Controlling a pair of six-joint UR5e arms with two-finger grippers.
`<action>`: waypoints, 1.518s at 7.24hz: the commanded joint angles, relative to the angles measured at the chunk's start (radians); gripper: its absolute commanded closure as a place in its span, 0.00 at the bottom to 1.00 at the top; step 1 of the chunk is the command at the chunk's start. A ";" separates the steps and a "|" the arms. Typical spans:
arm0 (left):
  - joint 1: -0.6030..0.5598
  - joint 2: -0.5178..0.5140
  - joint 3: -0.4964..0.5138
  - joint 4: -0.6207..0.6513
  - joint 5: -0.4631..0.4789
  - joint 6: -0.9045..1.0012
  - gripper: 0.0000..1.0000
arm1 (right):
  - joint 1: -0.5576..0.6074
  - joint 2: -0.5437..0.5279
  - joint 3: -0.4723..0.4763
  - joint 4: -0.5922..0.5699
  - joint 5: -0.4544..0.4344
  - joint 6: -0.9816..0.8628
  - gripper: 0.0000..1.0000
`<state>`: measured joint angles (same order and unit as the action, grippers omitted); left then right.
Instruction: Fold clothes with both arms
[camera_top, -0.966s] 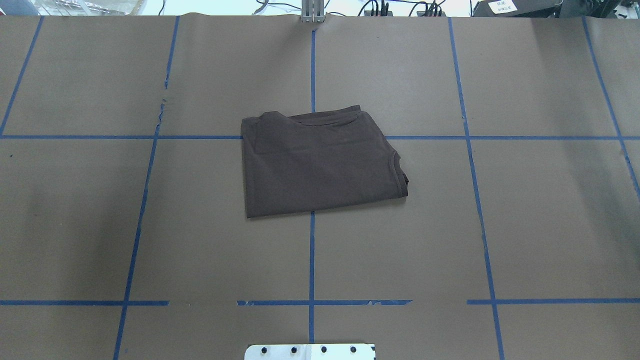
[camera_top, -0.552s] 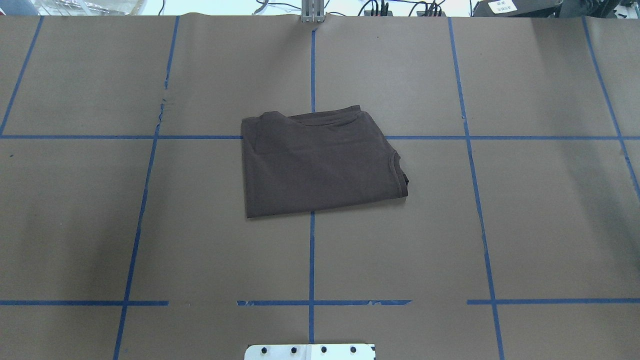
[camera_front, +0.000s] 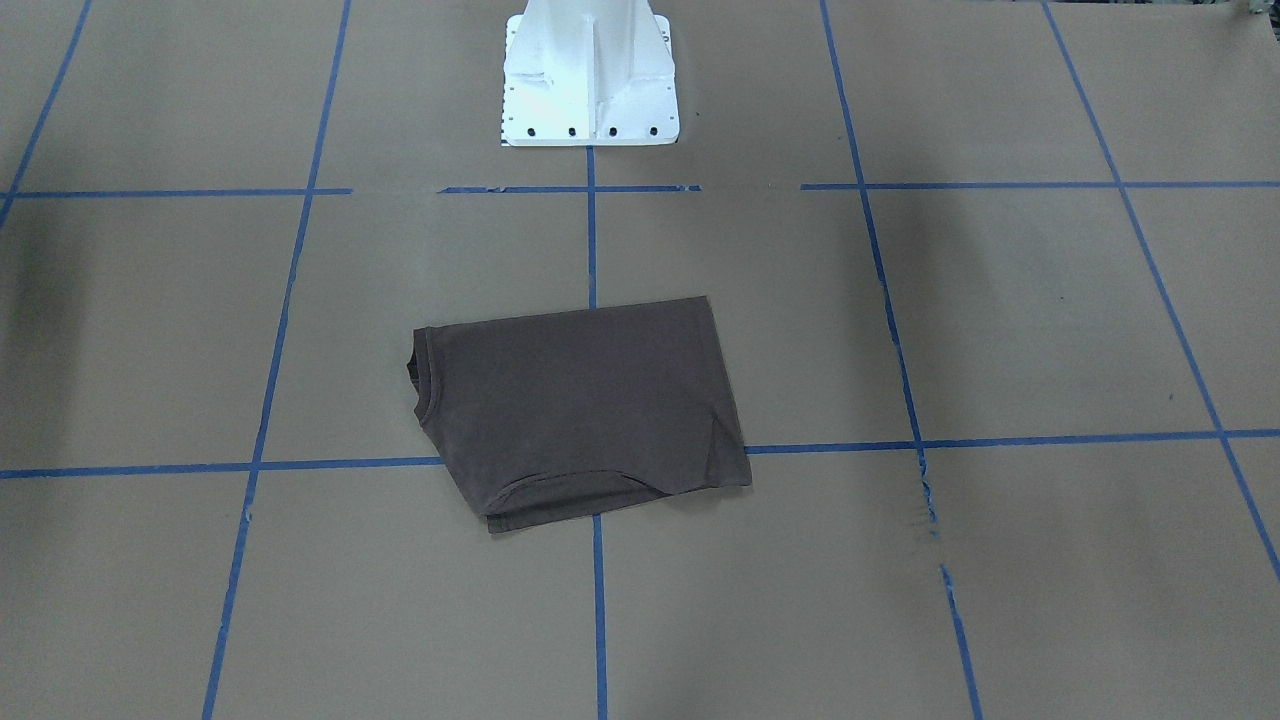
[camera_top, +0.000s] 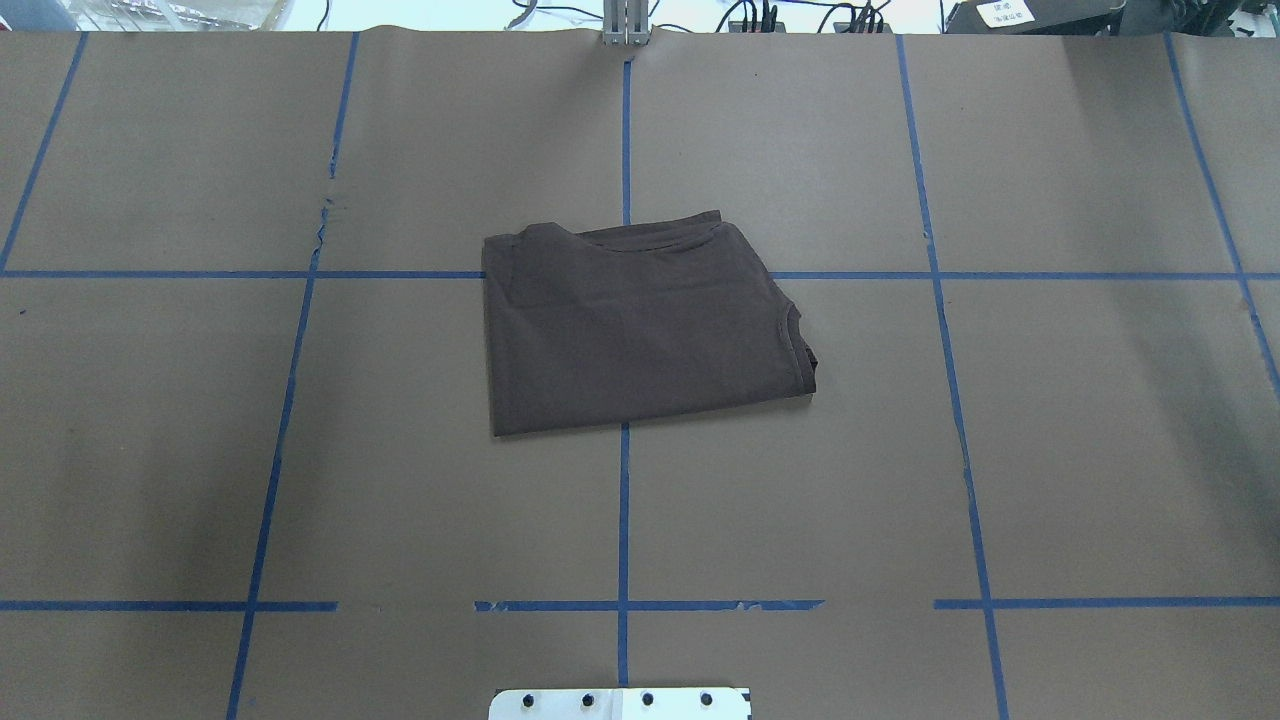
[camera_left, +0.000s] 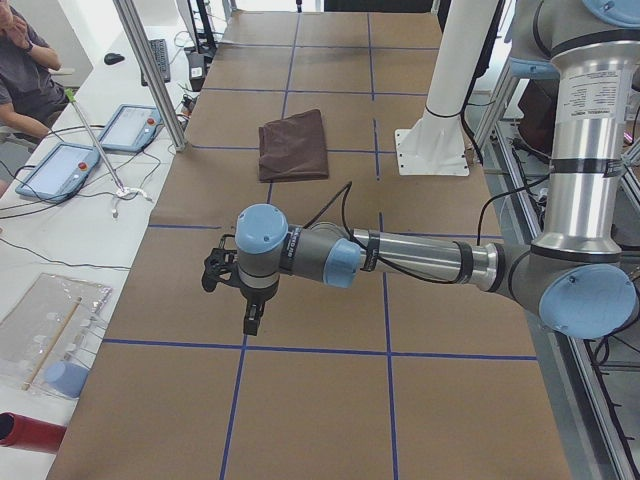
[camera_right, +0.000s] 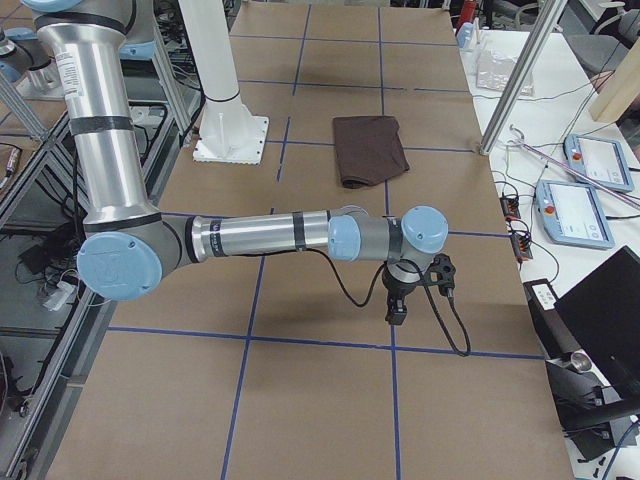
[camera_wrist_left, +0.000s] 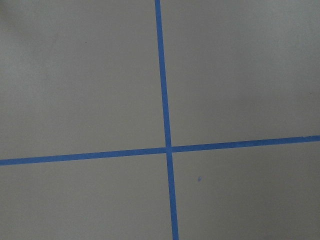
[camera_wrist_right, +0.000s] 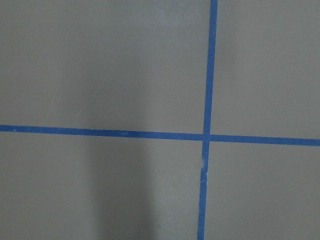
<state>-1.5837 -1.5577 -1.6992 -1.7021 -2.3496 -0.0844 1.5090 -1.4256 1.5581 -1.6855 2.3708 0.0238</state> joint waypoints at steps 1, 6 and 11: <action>0.002 0.015 -0.001 -0.005 0.010 -0.032 0.00 | 0.000 -0.013 0.017 0.000 0.005 0.007 0.00; 0.007 -0.001 0.003 -0.004 0.003 -0.034 0.00 | 0.000 -0.021 0.014 -0.003 0.008 0.008 0.00; 0.002 0.013 -0.072 0.126 0.009 0.041 0.00 | -0.001 -0.026 0.004 -0.003 0.025 0.010 0.00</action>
<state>-1.5791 -1.5462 -1.7271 -1.6557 -2.3419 -0.0944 1.5081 -1.4505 1.5652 -1.6890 2.3900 0.0337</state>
